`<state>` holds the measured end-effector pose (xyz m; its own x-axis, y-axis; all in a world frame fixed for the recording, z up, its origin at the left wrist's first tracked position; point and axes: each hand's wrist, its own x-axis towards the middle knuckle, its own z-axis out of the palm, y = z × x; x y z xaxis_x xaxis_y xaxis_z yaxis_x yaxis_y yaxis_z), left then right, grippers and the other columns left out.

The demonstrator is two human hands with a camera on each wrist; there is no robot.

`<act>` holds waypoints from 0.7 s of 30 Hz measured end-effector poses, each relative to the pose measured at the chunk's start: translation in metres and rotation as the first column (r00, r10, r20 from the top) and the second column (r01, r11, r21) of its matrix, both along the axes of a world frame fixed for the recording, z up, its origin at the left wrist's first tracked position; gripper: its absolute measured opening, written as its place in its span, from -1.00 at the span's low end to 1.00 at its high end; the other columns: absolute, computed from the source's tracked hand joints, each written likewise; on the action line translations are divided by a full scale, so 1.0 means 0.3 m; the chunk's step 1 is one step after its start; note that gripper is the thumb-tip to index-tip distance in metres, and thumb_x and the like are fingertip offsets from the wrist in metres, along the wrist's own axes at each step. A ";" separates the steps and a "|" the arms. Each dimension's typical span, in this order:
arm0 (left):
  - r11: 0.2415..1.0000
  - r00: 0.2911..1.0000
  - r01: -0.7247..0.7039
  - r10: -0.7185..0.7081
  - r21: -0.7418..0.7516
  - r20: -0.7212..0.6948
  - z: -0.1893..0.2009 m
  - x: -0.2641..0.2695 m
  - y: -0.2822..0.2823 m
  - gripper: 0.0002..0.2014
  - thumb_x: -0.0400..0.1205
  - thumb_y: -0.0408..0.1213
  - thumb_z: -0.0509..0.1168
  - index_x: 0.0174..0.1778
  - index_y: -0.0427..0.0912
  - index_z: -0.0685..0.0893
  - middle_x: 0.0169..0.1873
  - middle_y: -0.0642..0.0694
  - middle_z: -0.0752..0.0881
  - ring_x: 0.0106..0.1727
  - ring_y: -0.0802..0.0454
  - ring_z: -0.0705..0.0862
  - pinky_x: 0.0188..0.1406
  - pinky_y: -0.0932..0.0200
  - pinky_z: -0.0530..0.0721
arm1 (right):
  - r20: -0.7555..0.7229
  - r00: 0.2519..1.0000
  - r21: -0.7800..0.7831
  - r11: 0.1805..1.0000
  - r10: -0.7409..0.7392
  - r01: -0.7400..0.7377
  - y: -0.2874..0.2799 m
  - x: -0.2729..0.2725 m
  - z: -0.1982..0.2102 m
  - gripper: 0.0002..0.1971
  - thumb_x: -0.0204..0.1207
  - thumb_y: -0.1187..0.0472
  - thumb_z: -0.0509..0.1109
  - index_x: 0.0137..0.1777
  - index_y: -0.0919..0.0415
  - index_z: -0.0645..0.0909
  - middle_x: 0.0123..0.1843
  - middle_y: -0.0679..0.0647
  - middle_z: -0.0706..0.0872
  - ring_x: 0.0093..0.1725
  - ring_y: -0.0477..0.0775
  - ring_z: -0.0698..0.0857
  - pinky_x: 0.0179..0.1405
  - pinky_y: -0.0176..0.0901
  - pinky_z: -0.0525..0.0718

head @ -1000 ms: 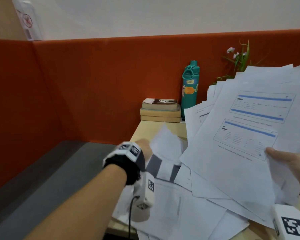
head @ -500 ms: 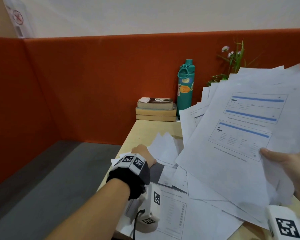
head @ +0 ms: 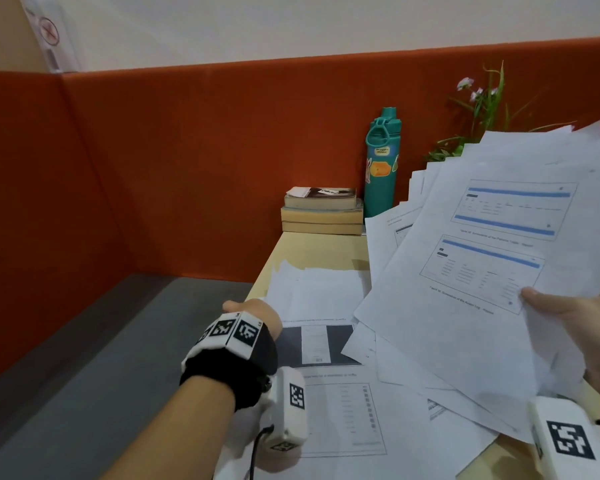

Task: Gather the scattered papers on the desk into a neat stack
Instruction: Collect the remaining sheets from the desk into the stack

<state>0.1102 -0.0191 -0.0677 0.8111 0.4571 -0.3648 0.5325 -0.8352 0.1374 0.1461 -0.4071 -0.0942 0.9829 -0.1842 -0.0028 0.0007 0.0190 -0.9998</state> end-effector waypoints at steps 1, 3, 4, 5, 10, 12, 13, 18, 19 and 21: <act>1.000 1.000 0.020 -0.020 -0.010 0.013 0.006 0.000 -0.001 -0.56 0.64 -0.17 0.22 0.42 -0.26 0.54 0.42 -0.25 0.54 0.45 -0.19 0.51 0.12 0.13 0.44 | 0.017 1.000 0.009 1.000 0.011 -0.012 0.003 0.001 0.010 0.24 -0.61 -0.36 0.70 0.30 0.01 0.72 0.15 0.05 0.87 0.13 0.33 0.80 0.22 0.35 0.66; 0.999 1.000 0.029 -0.029 -0.012 0.002 0.001 0.001 -0.011 -0.48 0.54 0.01 0.27 0.38 -0.16 0.56 0.35 -0.21 0.60 0.41 -0.21 0.51 0.16 0.04 0.41 | 0.010 0.999 0.023 0.999 0.047 -0.047 0.003 -0.004 0.018 0.22 -0.60 -0.36 0.70 0.30 -0.03 0.72 0.16 0.06 0.87 0.15 0.35 0.79 0.22 0.39 0.65; 1.000 1.000 -0.001 0.001 -0.011 0.009 -0.008 0.009 -0.011 -0.34 0.41 0.16 0.31 0.38 -0.12 0.52 0.34 -0.20 0.58 0.41 -0.23 0.47 0.22 -0.04 0.43 | 0.000 0.998 0.038 0.998 0.056 -0.055 0.004 -0.006 0.016 0.18 -0.55 -0.36 0.71 0.31 -0.06 0.71 0.17 0.06 0.87 0.18 0.36 0.79 0.23 0.42 0.64; 0.999 1.000 -0.019 0.019 -0.027 -0.002 -0.008 0.005 -0.016 -0.19 0.30 0.27 0.35 0.41 -0.10 0.44 0.38 -0.20 0.52 0.44 -0.25 0.42 0.28 -0.11 0.44 | -0.012 0.998 0.045 0.997 0.063 -0.062 -0.006 0.001 0.007 0.15 -0.50 -0.35 0.72 0.31 -0.09 0.71 0.19 0.05 0.87 0.19 0.36 0.79 0.24 0.43 0.63; 0.999 0.997 0.017 -0.014 -0.044 0.071 0.006 -0.015 -0.043 -0.24 0.49 0.16 0.38 0.45 -0.29 0.37 0.43 -0.20 0.44 0.45 -0.27 0.43 0.25 -0.06 0.51 | -0.076 0.997 0.060 0.998 0.030 -0.025 -0.042 0.035 -0.045 0.09 -0.33 -0.38 0.72 0.37 -0.15 0.67 0.21 0.00 0.86 0.23 0.38 0.77 0.18 0.44 0.64; 0.991 0.990 -0.038 0.055 -0.129 0.130 -0.007 0.010 -0.043 -0.29 0.50 0.04 0.39 0.47 -0.27 0.36 0.44 -0.23 0.39 0.45 -0.29 0.44 0.25 0.00 0.49 | -0.068 0.998 0.051 0.999 0.013 -0.010 -0.036 0.043 -0.053 0.08 -0.32 -0.38 0.72 0.38 -0.15 0.66 0.21 0.00 0.86 0.23 0.39 0.77 0.17 0.46 0.65; 0.976 0.983 -0.097 0.125 -0.193 0.136 -0.006 0.019 -0.039 -0.25 0.52 -0.05 0.39 0.55 -0.27 0.27 0.48 -0.25 0.37 0.48 -0.28 0.43 0.29 0.08 0.44 | -0.064 0.998 0.055 0.998 0.014 -0.011 -0.026 0.042 -0.043 0.10 -0.35 -0.38 0.72 0.37 -0.14 0.67 0.20 0.01 0.86 0.22 0.39 0.77 0.18 0.46 0.65; 0.836 0.919 -0.235 0.358 -0.496 0.166 0.039 0.002 -0.021 0.04 0.32 -0.25 0.59 0.56 -0.34 0.03 0.33 -0.30 0.56 0.36 -0.24 0.58 0.36 -0.04 0.58 | -0.053 0.999 0.060 0.998 -0.004 0.008 -0.035 0.023 -0.022 0.06 -0.38 -0.35 0.74 0.31 -0.16 0.71 0.21 0.00 0.86 0.21 0.36 0.78 0.22 0.44 0.63; 0.837 0.939 -0.210 0.317 -0.505 0.134 0.030 -0.009 -0.021 -0.01 0.28 -0.18 0.61 0.52 -0.39 0.20 0.29 -0.26 0.60 0.31 -0.19 0.62 0.34 0.00 0.60 | -0.064 0.998 0.051 0.999 -0.009 0.012 -0.039 0.022 -0.026 0.05 -0.37 -0.34 0.75 0.32 -0.16 0.71 0.21 0.00 0.86 0.23 0.36 0.78 0.23 0.44 0.63; 0.825 0.951 -0.117 0.254 -0.552 0.178 0.003 -0.004 -0.018 -0.43 0.35 -0.24 0.58 0.21 -0.33 0.54 0.10 -0.13 0.66 0.12 -0.08 0.66 0.20 0.12 0.64 | -0.079 0.997 0.050 0.999 -0.013 0.017 -0.043 0.025 -0.033 0.04 -0.34 -0.33 0.74 0.33 -0.14 0.71 0.21 0.00 0.87 0.21 0.34 0.80 0.24 0.44 0.63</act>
